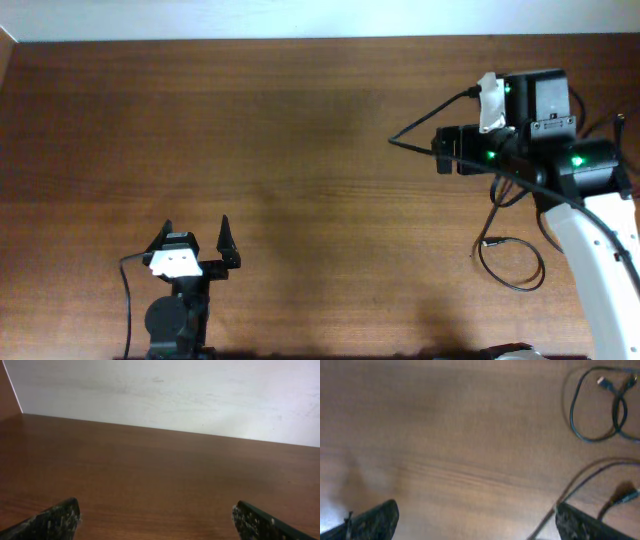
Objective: Untangle cables
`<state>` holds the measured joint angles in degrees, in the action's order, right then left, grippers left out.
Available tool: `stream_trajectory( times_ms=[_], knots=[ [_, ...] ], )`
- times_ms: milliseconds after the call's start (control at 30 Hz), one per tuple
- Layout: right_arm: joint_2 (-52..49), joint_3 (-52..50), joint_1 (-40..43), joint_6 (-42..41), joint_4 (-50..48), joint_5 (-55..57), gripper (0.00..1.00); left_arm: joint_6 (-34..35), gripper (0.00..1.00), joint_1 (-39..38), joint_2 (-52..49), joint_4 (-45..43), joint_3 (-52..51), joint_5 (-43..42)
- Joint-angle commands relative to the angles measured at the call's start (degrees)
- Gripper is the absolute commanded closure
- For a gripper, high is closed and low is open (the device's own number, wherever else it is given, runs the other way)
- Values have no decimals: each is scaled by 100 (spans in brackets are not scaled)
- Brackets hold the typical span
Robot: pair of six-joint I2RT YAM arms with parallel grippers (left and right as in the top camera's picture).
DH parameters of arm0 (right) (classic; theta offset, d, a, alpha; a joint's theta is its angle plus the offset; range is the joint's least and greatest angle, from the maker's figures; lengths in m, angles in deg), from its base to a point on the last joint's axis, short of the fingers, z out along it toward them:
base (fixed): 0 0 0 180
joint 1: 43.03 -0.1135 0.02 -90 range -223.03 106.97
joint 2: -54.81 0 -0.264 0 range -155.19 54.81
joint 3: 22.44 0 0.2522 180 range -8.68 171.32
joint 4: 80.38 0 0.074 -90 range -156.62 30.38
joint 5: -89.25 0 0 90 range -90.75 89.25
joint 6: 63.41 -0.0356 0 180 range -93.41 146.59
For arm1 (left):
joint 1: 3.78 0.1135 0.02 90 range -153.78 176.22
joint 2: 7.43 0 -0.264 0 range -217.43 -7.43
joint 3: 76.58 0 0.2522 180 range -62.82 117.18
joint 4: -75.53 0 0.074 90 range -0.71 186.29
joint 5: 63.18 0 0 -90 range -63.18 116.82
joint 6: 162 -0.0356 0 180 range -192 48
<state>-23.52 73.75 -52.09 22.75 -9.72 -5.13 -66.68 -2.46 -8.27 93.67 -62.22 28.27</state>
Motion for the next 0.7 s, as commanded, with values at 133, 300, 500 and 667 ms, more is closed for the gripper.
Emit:
stream_trajectory(
  times_ms=[133,300,500,667],
  knots=[
    [1375,-2267,-31,39,-1676,-236,1,-111,1,35,55,44,-9,-109],
    [2218,-3729,-31,42,-3012,-254,1,-111,1,35,55,46,-9,-109],
    [3150,-5115,-31,39,-4538,-256,1,-111,1,35,55,44,-9,-109],
    [4057,-6043,-31,42,-5281,-254,1,-111,1,35,55,44,-9,-109]
  ],
)
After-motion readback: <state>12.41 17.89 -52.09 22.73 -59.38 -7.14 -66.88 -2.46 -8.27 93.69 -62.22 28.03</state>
